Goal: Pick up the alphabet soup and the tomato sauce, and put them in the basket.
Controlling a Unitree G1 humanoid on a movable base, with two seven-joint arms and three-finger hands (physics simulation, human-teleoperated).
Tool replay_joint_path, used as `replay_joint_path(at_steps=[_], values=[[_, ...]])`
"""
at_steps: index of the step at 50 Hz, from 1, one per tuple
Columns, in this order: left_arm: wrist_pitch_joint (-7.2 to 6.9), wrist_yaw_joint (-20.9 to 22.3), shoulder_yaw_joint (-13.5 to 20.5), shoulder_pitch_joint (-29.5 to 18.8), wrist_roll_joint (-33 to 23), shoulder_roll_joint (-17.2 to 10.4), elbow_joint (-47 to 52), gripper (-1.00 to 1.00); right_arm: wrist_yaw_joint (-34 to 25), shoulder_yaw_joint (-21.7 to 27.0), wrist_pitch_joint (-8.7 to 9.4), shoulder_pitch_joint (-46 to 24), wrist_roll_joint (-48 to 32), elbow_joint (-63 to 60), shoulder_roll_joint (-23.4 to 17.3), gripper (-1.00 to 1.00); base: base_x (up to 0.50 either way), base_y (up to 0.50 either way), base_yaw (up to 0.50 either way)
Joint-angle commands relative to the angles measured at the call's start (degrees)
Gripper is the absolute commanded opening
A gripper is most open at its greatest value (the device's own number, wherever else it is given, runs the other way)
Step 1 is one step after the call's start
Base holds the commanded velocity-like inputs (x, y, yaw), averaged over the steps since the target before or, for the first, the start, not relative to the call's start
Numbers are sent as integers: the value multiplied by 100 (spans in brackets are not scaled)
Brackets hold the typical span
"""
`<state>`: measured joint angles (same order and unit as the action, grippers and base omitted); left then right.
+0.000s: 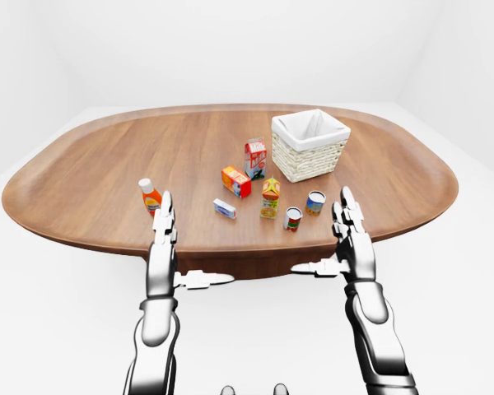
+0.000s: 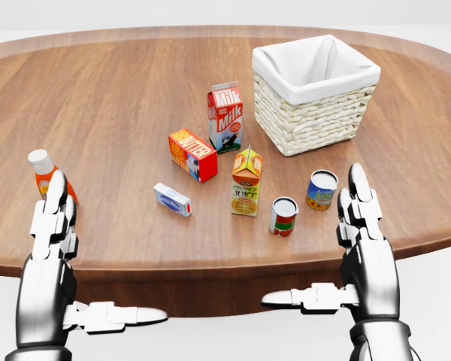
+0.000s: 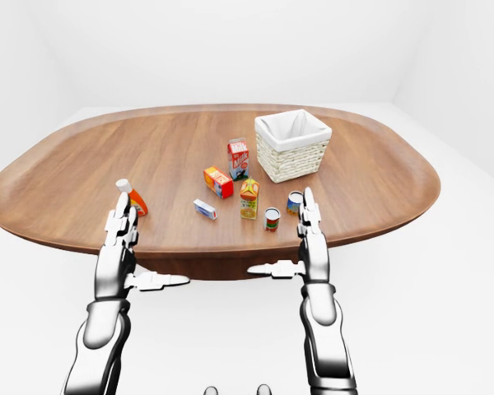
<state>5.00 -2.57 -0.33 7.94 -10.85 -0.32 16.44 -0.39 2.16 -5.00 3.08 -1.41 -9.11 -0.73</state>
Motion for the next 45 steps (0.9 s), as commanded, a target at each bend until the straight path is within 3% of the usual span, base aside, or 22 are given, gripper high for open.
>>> replay_joint_path(at_steps=[1, 18, 45], values=[[0, -9, -24, 43, -67, 5, 67, 100, -13, -11, 0, 32, -24, -38, 4, 100, 0, 0, 0], [0, 6, -31, 40, -68, -1, 12, 100, -33, -13, 0, 50, -27, 6, 4, 100, 14, 0, 0], [0, 48, -7, -19, 27, -2, -115, 100, -45, -18, 0, 31, -36, 60, 3, 100, 29, 0, 0]])
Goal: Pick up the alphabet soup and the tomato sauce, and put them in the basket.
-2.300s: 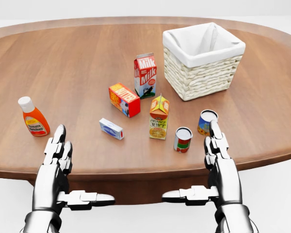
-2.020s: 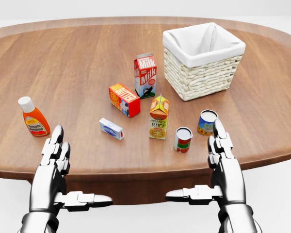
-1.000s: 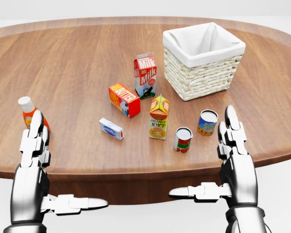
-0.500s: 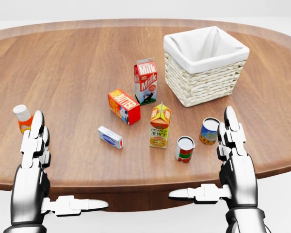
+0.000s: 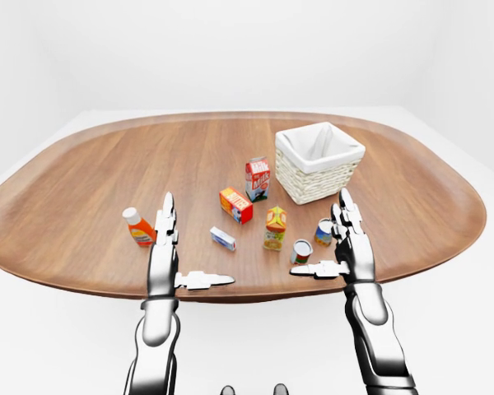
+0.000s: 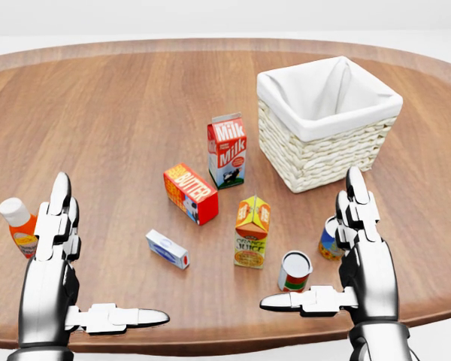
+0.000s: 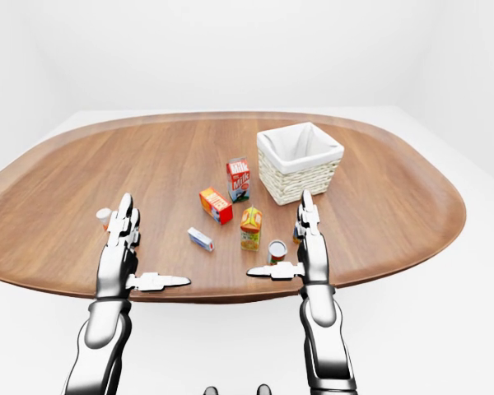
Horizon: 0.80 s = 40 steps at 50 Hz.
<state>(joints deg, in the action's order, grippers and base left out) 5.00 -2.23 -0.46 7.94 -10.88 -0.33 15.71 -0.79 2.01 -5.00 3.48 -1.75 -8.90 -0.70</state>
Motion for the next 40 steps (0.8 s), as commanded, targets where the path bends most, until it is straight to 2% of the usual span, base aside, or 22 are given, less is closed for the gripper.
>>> replay_joint_path(at_steps=[1, 40], values=[[0, 15, 6, -21, 29, -1, -46, 100, -5, -3, 0, -10, -3, 43, -1, 100, 29, 0, 0], [0, 64, -4, -28, 64, -5, -88, 100, -28, -13, 0, 12, 6, 43, 3, 100, 29, 0, 0]])
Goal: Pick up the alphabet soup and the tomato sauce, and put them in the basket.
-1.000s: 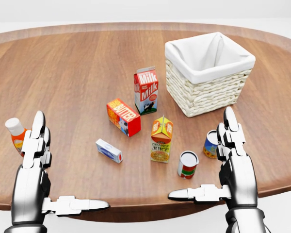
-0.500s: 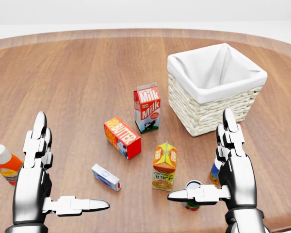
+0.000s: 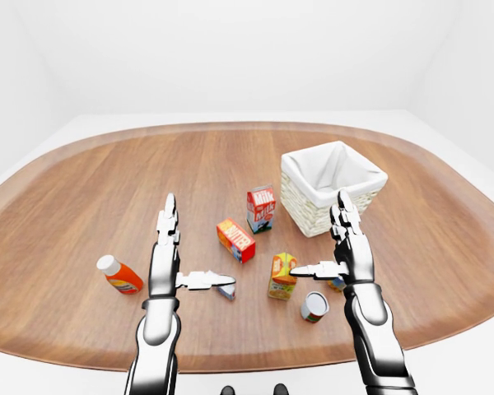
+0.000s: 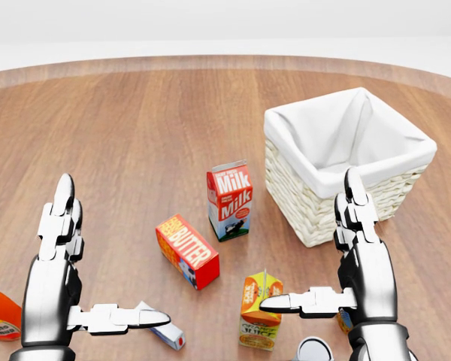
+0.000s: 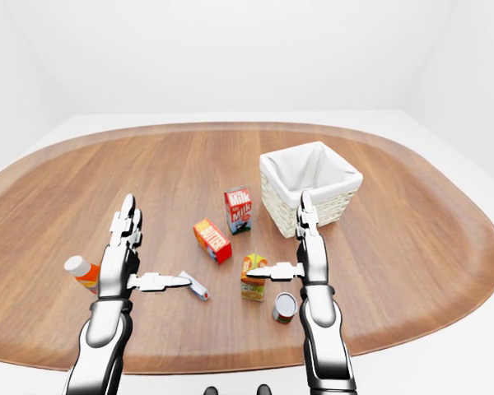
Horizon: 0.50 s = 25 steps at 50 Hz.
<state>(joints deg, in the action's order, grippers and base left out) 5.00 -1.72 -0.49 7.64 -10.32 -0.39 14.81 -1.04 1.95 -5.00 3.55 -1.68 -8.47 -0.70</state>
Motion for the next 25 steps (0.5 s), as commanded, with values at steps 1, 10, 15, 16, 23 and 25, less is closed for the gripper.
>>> replay_joint_path(at_steps=[1, 10, 15, 16, 23, 25], values=[[0, 15, 0, 2, 10, -1, 2, 100, -2, -6, 0, 7, -1, 4, 4, 100, 30, 0, 0], [0, 27, -19, 5, 9, 3, -5, 100, -9, -3, 0, 6, 7, 12, 0, 100, 29, 0, 0], [0, 34, -19, -7, 21, 1, -40, 100, -14, 3, 0, 2, 11, 31, -3, 100, 29, 0, 0], [0, 35, -21, -7, 19, 3, -31, 100, -13, 3, 0, 3, 11, 30, -2, 100, 29, 0, 0], [0, 39, -17, -32, 34, -1, -88, 100, -16, 5, 0, -5, 12, 48, -3, 100, 30, 0, 0], [0, 40, -15, -47, 40, -3, -131, 100, -16, 5, 0, 0, 12, 43, -3, 100, 30, 0, 0]])
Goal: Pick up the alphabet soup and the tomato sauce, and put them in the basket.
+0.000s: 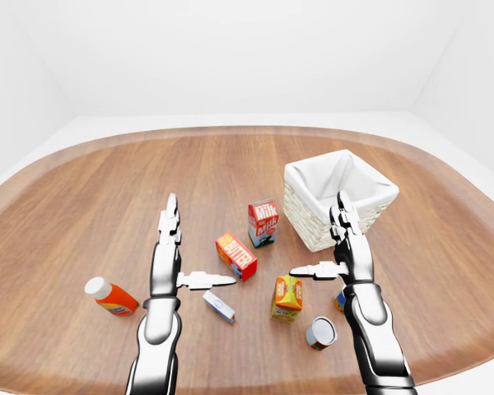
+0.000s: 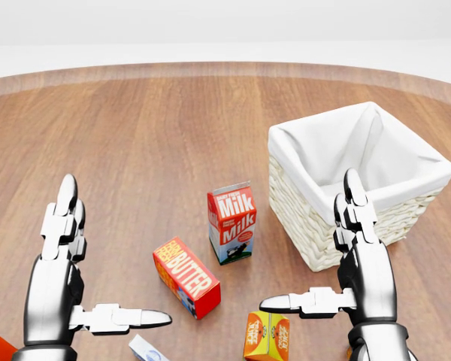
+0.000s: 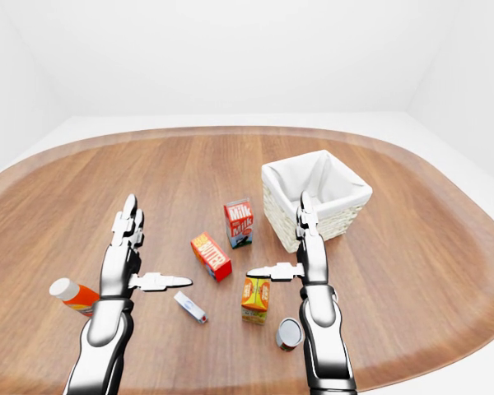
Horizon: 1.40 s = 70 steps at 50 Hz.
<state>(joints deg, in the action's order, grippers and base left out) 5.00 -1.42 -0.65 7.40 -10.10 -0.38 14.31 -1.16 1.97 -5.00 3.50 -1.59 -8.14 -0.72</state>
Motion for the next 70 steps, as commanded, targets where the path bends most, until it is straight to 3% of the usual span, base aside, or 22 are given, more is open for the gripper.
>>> replay_joint_path(at_steps=[1, 19, 24, 35, 40, 48, 70], values=[[0, 12, 2, -24, 22, -3, -81, 100, -6, 1, 0, 8, 3, 0, -1, 100, 29, 0, 0], [0, 7, 2, -28, 12, 3, -81, 100, -30, -10, 0, 5, 11, 24, 0, 100, 2, 0, 0], [0, 6, 12, -13, 34, -1, -79, 100, -40, 118, 0, -2, 63, 298, -45, 100, 0, 0, 0], [0, 5, -10, 45, 9, 2, -26, 100, 19, 534, 0, -23, -104, -370, -195, 100, 0, 0, 0], [0, 0, -5, 39, 3, -1, -78, 100, 22, 751, 0, -85, -426, -470, -319, 100, 0, 0, 0], [0, 6, -5, 34, 5, -1, -80, 100, -55, 787, 0, -62, -1599, -350, -477, 100, 0, 0, 0], [0, -12, -13, 34, -24, 0, -79, 100, -604, 980, 0, 226, -3081, -587, -601, 100, 0, 0, 0]])
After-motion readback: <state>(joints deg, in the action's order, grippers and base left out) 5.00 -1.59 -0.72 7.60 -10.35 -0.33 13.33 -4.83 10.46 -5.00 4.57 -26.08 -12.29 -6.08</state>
